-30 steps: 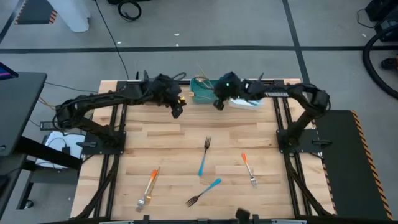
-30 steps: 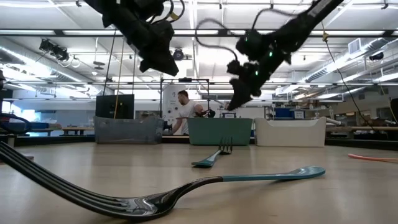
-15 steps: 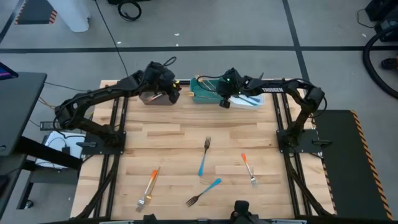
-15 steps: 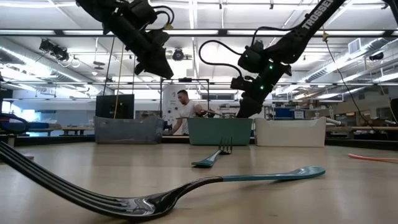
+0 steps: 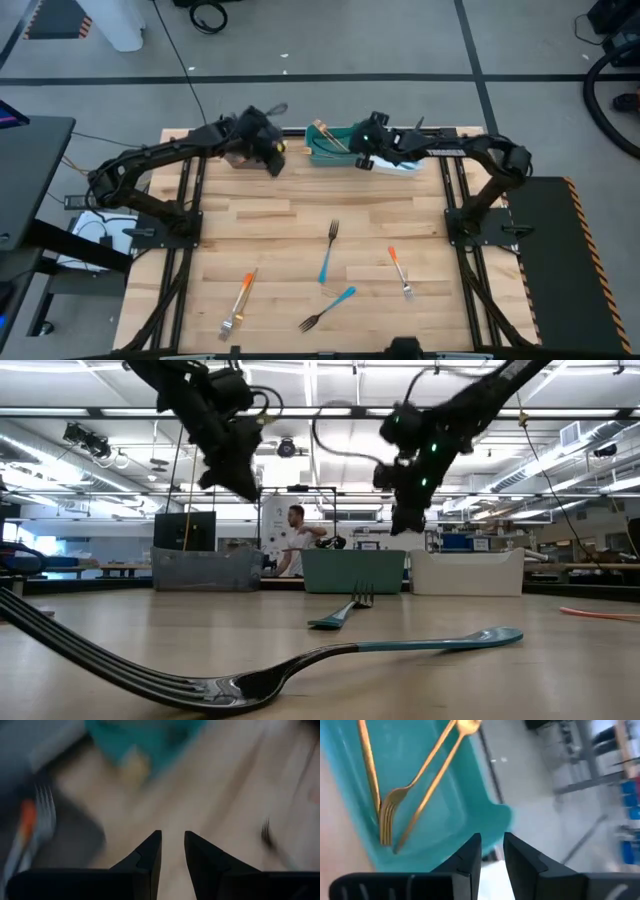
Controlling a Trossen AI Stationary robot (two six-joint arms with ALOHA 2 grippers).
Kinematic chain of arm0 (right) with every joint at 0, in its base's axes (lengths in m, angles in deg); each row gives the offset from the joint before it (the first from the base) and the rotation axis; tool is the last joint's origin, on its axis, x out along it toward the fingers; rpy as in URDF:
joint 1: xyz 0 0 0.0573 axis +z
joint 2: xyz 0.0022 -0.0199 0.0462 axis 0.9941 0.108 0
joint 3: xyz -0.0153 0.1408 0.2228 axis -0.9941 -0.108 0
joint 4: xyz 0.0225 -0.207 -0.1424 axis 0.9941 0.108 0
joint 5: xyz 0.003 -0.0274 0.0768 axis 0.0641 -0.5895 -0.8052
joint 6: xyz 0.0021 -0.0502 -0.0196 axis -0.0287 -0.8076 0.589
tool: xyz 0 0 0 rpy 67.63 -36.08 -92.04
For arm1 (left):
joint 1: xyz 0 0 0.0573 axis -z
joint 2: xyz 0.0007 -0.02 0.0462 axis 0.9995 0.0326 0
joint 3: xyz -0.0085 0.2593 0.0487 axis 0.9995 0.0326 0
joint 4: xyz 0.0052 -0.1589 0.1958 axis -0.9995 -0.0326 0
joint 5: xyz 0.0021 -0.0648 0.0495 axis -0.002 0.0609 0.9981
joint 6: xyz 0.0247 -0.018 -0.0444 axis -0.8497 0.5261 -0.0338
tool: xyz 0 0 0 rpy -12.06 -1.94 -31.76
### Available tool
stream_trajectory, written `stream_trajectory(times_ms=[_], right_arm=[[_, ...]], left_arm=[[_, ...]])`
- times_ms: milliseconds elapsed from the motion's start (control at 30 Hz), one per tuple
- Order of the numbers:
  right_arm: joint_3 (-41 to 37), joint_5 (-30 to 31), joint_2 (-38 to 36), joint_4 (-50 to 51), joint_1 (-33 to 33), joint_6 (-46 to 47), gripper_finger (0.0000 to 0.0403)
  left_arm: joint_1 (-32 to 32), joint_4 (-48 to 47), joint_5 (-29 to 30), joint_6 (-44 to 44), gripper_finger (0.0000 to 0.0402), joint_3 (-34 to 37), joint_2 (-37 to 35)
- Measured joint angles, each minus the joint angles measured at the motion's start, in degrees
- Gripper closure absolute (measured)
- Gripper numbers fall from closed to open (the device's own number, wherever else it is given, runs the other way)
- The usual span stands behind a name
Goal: Sort silverware by color (type)
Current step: Put the left orange fork into the black transparent bin
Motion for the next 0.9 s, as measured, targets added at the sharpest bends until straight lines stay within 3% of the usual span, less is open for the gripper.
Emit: stream_trajectory(times_ms=[100,200,300,433,533,900], right_arm=[[0.0,2.4,-5.0,4.0,3.9,0.5,0.0313],[0.0,2.3,-9.8,7.2,7.4,7.8,0.0313],[0.0,2.0,-14.0,10.4,9.6,20.2,0.0312],[0.0,1.7,-18.1,14.9,12.4,32.4,0.0313],[0.0,-0.7,-19.9,17.6,14.2,36.2,0.0313],[0.0,-8.1,-20.9,29.2,20.0,49.1,0.0314]], left_arm=[[3.0,-11.1,0.0,0.0,0.031,0.0,0.0],[7.3,-18.7,0.1,3.7,0.031,0.0,0.0],[12.7,-22.3,1.2,11.9,0.031,0.0,0.0],[21.8,-25.3,7.9,23.9,0.031,0.0,0.0],[28.1,-27.1,11.1,32.9,0.031,0.0,0.0],[49.1,-31.8,14.3,66.7,0.031,0.0,1.2]])
